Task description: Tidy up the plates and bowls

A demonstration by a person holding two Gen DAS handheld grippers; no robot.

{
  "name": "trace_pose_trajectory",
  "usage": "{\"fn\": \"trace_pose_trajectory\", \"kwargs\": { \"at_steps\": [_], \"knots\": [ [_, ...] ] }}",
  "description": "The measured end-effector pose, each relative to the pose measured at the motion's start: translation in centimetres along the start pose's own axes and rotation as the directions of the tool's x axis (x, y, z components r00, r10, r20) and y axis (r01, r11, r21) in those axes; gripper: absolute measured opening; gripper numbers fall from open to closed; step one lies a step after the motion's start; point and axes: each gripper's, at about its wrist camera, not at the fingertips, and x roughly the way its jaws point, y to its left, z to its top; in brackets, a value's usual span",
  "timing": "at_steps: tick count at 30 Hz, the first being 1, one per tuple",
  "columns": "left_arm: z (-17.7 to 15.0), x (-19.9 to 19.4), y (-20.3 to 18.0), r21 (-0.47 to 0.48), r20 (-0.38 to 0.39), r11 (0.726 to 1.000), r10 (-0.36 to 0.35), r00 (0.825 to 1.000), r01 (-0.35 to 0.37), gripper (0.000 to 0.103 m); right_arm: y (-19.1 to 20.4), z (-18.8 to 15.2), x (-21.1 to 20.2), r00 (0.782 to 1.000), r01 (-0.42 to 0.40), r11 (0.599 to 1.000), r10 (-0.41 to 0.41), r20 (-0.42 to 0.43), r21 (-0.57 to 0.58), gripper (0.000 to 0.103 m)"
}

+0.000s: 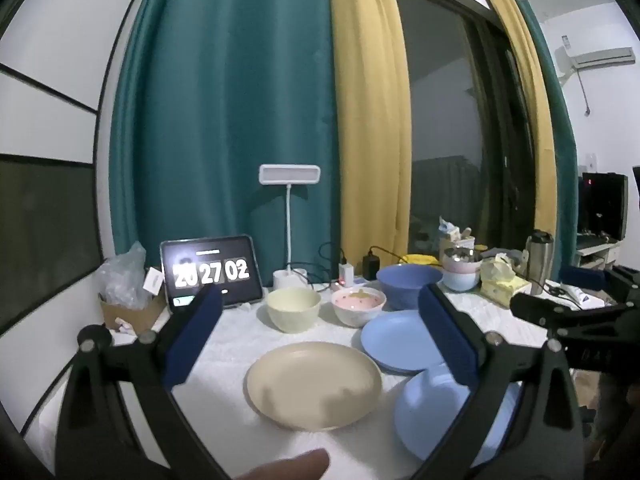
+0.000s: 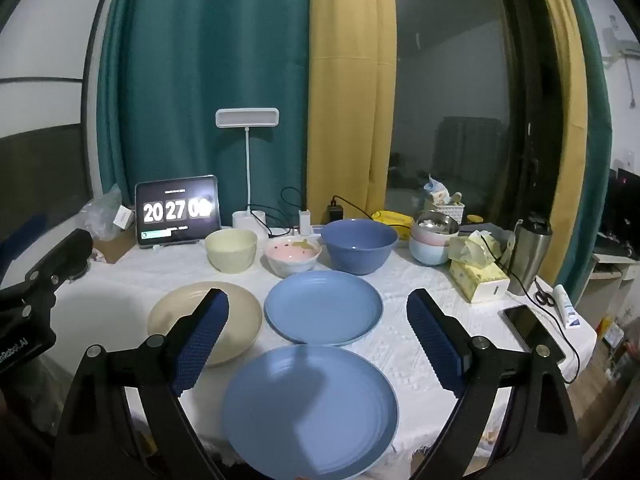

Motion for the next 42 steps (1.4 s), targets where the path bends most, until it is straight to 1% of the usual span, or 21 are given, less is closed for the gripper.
{"fn": "trace_pose_trajectory", "kwargs": {
  "at_steps": [1, 5, 7, 10, 13, 42],
  "knots": [
    [0.0, 0.1, 0.0, 0.004, -0.020, 1.000, 0.007, 1.000, -0.007, 0.099, 0.0, 0.0, 0.0, 1.000, -0.001, 1.000, 0.001, -0.001, 0.000, 0.093],
    [0.2, 0.5, 0.0, -0.007, -0.006, 1.000, 0.021, 1.000, -0.021, 0.099, 0.0, 0.0, 0.0, 1.000, -0.003, 1.000, 0.003, -0.003, 0.003, 0.093],
    [-1.1, 0.4, -0.7, -0.003, -0.010, 1.000, 0.019, 1.000, -0.019, 0.099, -0.2, 0.0, 0.0, 1.000, -0.003, 1.000, 0.003, -0.004, 0.010, 0.093],
    [-1.6, 0.1, -1.0, -0.008, -0.011, 1.000, 0.006, 1.000, -0.007, 0.099, -0.1, -0.1, 0.0, 1.000, -0.004, 1.000, 0.004, -0.001, 0.010, 0.093],
    [-1.1, -0.1, -0.4, -0.015, -0.006, 1.000, -0.006, 1.000, 0.006, 0.099, -0.1, -0.1, 0.3, 1.000, -0.006, 1.000, 0.006, -0.003, 0.012, 0.093],
    [-0.7, 0.0, 0.3, -0.024, -0.015, 1.000, 0.001, 1.000, -0.001, 0.099, -0.3, -0.5, 0.0, 1.000, -0.005, 1.000, 0.005, -0.002, 0.013, 0.093]
  ]
}}
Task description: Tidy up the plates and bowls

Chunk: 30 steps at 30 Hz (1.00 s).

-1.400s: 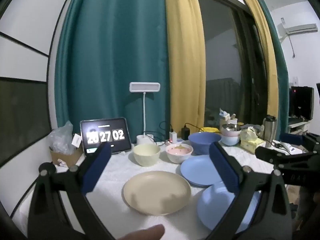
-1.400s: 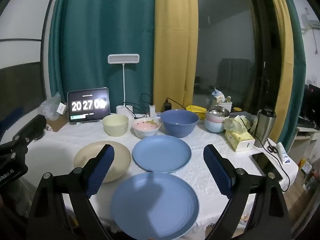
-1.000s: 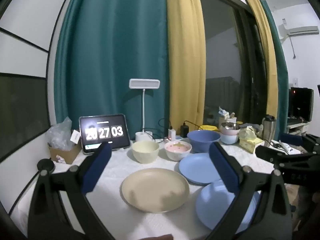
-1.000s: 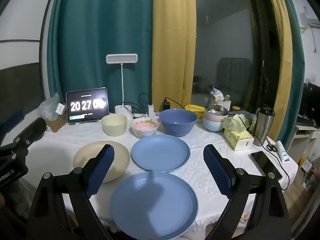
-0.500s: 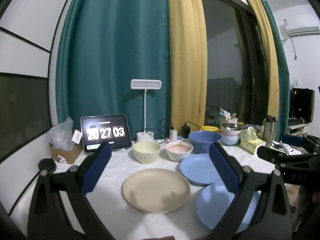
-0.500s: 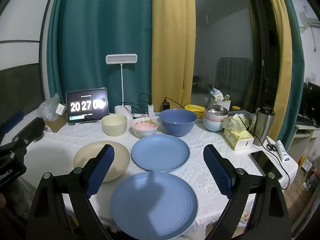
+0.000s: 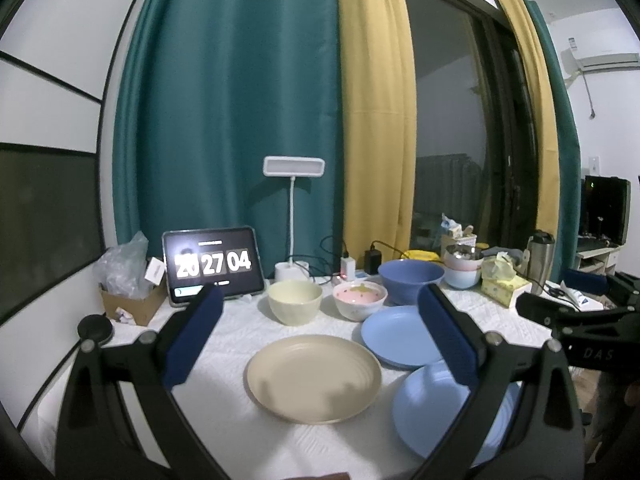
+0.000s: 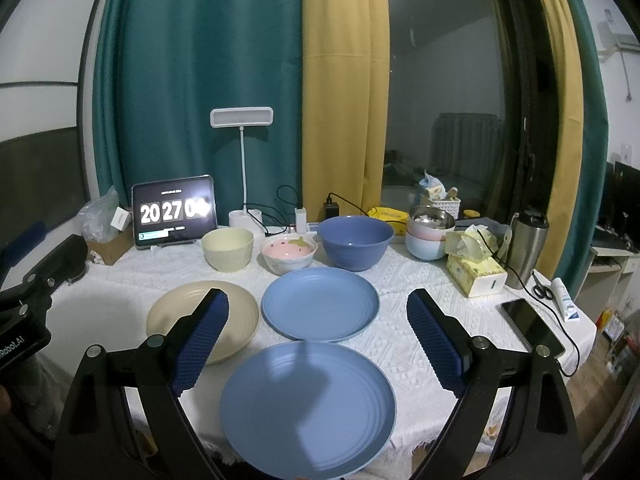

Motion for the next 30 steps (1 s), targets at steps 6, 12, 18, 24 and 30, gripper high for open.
{"fn": "trace_pose_trajectory", "kwargs": {
  "at_steps": [6, 12, 18, 24, 30],
  "knots": [
    [-0.01, -0.12, 0.17, 0.000, -0.003, 1.000, 0.004, 1.000, -0.004, 0.099, -0.21, 0.01, -0.02, 1.000, 0.000, 1.000, 0.000, -0.001, 0.002, 0.093],
    [0.17, 0.05, 0.16, 0.005, -0.009, 1.000, -0.001, 1.000, 0.001, 0.099, -0.31, 0.12, -0.03, 1.000, -0.002, 1.000, 0.002, -0.004, 0.003, 0.093],
    [0.57, 0.06, 0.08, 0.001, -0.003, 1.000, 0.007, 1.000, -0.007, 0.099, -0.70, -0.42, 0.33, 1.000, -0.004, 1.000, 0.004, -0.008, 0.004, 0.093],
    [0.63, -0.06, -0.10, 0.006, -0.006, 1.000, -0.002, 1.000, 0.002, 0.099, -0.69, -0.38, 0.28, 1.000, -0.004, 1.000, 0.004, -0.012, 0.006, 0.093],
    [0.66, -0.09, -0.24, 0.007, -0.008, 1.000, 0.001, 1.000, -0.001, 0.099, -0.76, -0.33, 0.31, 1.000, -0.006, 1.000, 0.006, -0.014, 0.005, 0.093]
  ]
}}
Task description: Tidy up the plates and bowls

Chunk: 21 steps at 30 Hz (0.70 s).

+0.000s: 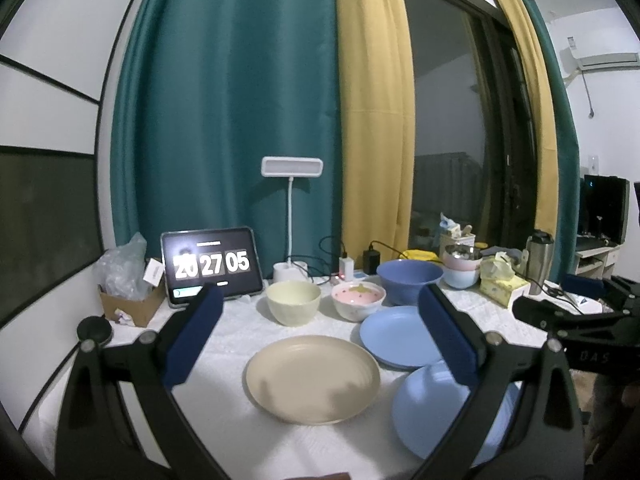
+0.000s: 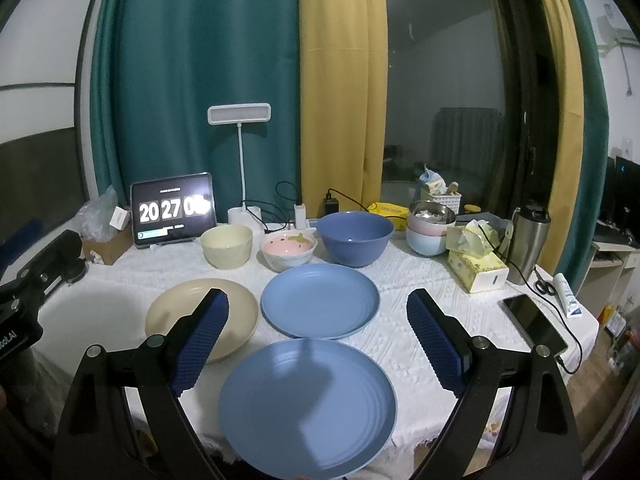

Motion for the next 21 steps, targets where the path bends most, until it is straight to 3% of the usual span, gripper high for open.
{"fn": "trace_pose_trajectory", "kwargs": {
  "at_steps": [21],
  "knots": [
    [-0.47, -0.26, -0.57, 0.007, -0.011, 1.000, -0.019, 1.000, 0.020, 0.099, 0.09, -0.24, 0.04, 1.000, -0.001, 1.000, 0.001, -0.005, 0.003, 0.093]
  ]
}}
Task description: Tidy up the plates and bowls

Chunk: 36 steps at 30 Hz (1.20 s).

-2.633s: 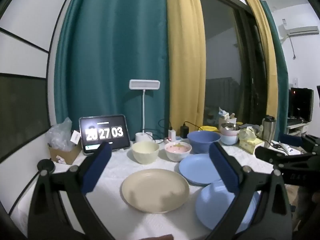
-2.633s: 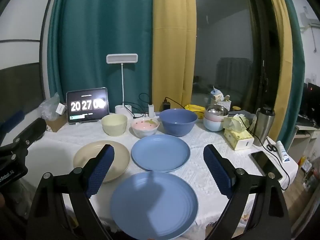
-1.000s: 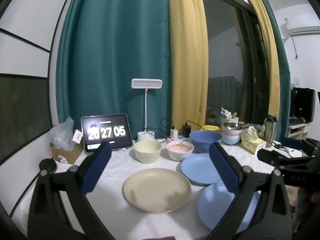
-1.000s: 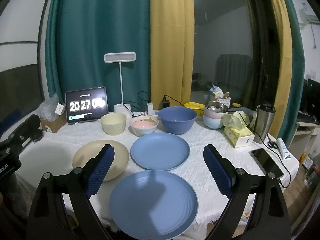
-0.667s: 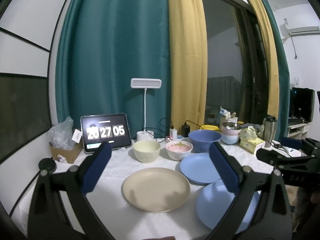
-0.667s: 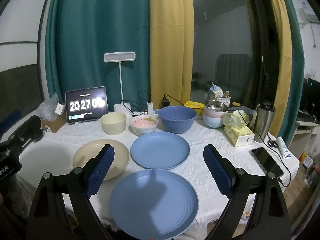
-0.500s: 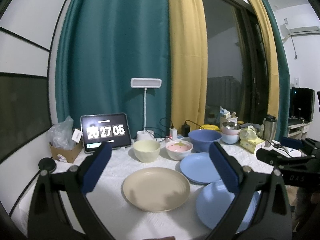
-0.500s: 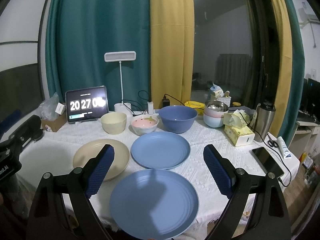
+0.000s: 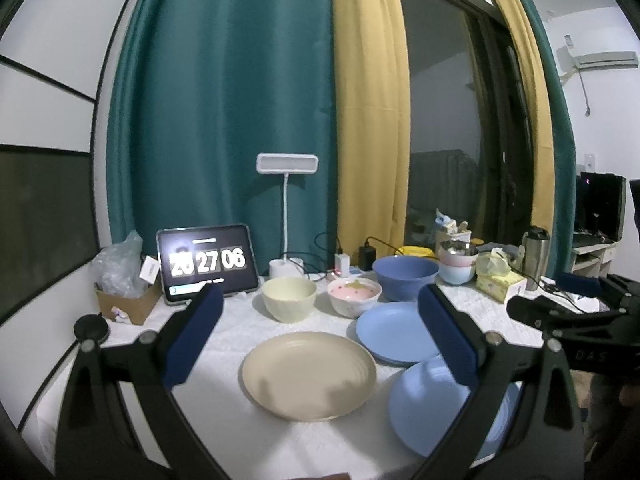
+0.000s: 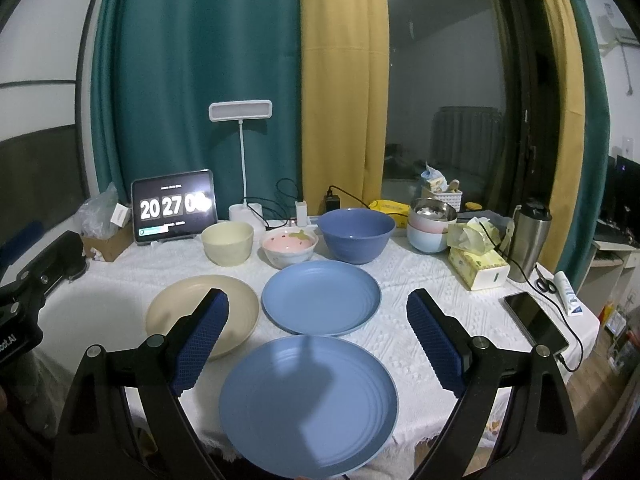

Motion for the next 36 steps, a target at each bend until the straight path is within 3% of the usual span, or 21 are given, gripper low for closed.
{"fn": "trace_pose_trajectory", "kwargs": {
  "at_steps": [5, 11, 17, 25, 28, 30, 36],
  "knots": [
    [-0.2, 0.5, -0.1, 0.005, -0.023, 1.000, -0.016, 1.000, 0.016, 0.099, 0.0, -0.6, 0.3, 1.000, -0.001, 1.000, 0.001, -0.013, 0.003, 0.093],
    [-1.3, 2.2, -0.8, 0.010, -0.103, 0.998, -0.058, 0.993, 0.060, 0.099, -0.3, -1.4, 1.2, 0.999, 0.000, 1.000, 0.001, -0.049, 0.013, 0.093],
    [-3.3, 4.8, -2.5, 0.040, -0.229, 0.993, -0.099, 0.968, 0.111, 0.099, -1.4, -2.5, 2.6, 0.995, 0.004, 0.999, -0.001, -0.097, 0.032, 0.093],
    [-6.2, 7.7, -4.5, 0.040, -0.356, 0.986, -0.138, 0.924, 0.162, 0.098, -3.5, -4.3, 5.0, 0.985, 0.026, 0.997, -0.014, -0.171, 0.071, 0.093],
    [-7.3, 8.7, -5.2, 0.038, -0.404, 0.983, -0.151, 0.902, 0.182, 0.098, -4.3, -5.1, 5.9, 0.980, 0.025, 0.996, -0.007, -0.197, 0.087, 0.093],
    [-8.3, 9.6, -5.8, 0.032, -0.450, 0.979, -0.164, 0.878, 0.200, 0.098, -4.7, -5.7, 6.5, 0.976, 0.028, 0.995, -0.007, -0.217, 0.096, 0.093],
    [-10.0, 11.3, -7.1, 0.041, -0.513, 0.974, -0.170, 0.842, 0.221, 0.095, -6.3, -7.5, 8.2, 0.963, 0.040, 0.991, -0.004, -0.270, 0.127, 0.091]
  ]
}}
